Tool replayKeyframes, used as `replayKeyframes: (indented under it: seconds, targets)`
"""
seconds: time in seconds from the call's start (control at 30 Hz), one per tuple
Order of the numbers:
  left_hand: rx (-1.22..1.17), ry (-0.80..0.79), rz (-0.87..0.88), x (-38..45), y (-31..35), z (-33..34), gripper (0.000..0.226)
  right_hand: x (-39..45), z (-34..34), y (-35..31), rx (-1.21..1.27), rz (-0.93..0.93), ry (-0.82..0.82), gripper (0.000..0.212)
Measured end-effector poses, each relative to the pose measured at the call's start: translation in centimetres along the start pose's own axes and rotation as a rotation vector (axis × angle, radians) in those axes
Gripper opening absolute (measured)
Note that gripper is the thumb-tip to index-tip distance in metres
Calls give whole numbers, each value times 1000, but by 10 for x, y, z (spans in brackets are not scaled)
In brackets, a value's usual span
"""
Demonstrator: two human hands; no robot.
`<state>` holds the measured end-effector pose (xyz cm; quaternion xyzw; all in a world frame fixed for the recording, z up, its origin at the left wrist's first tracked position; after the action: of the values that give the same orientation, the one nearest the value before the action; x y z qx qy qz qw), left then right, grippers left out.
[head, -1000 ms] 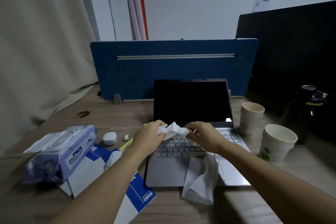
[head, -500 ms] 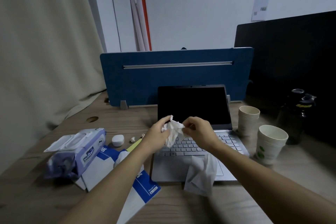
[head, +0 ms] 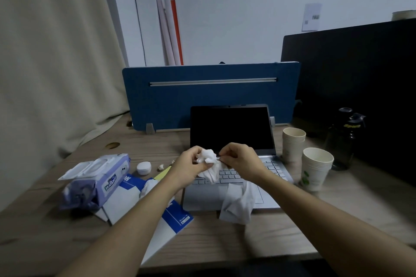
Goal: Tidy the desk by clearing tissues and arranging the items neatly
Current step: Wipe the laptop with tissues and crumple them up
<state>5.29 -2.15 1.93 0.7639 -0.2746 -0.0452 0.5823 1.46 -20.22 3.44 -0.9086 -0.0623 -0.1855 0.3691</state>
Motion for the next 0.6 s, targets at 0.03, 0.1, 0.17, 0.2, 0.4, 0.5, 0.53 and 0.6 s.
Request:
replayKeyframes:
  seconds: [0.03,0.1,0.17,0.2,0.4,0.5,0.53,0.6]
  targets:
    - [4,11,0,-2,0,-1,17,-3,-2,4,-25,2,-24,7]
    - [1,41,-22,-7,-2,-6,16,-11,-5,14,-121,-3,-127,13]
    - [3,82,-52,-11,-5,-12,16,-23,-9,25,-253,-12,-293,29]
    - [9,105,-69,-13,-7,-15,17,-29,-10,30,-320,-12,-364,39]
    - [56,186,-139,-21,-15,-22,16,-57,-14,44,-573,8,-534,69]
    - [115,179,-140,-25,-14,-21,16,-61,-11,44,-574,7,-527,67]
    - [139,174,-140,-25,-14,-21,16,-61,-11,45,-557,17,-513,65]
    - [136,171,-145,-27,-14,-21,21,-61,-10,47,-539,29,-493,61]
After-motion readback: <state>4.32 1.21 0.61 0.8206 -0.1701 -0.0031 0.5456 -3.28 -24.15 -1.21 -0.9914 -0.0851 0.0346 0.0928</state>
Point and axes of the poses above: each hand's wrist, its own x-axis towards the middle knuckle, its own z-axis out of the palm, y = z × x, the point moved 4 cm from there along x, towards the middle knuckle, and after that the axes turned 6 degrees about -x, right-handed, at the moved point
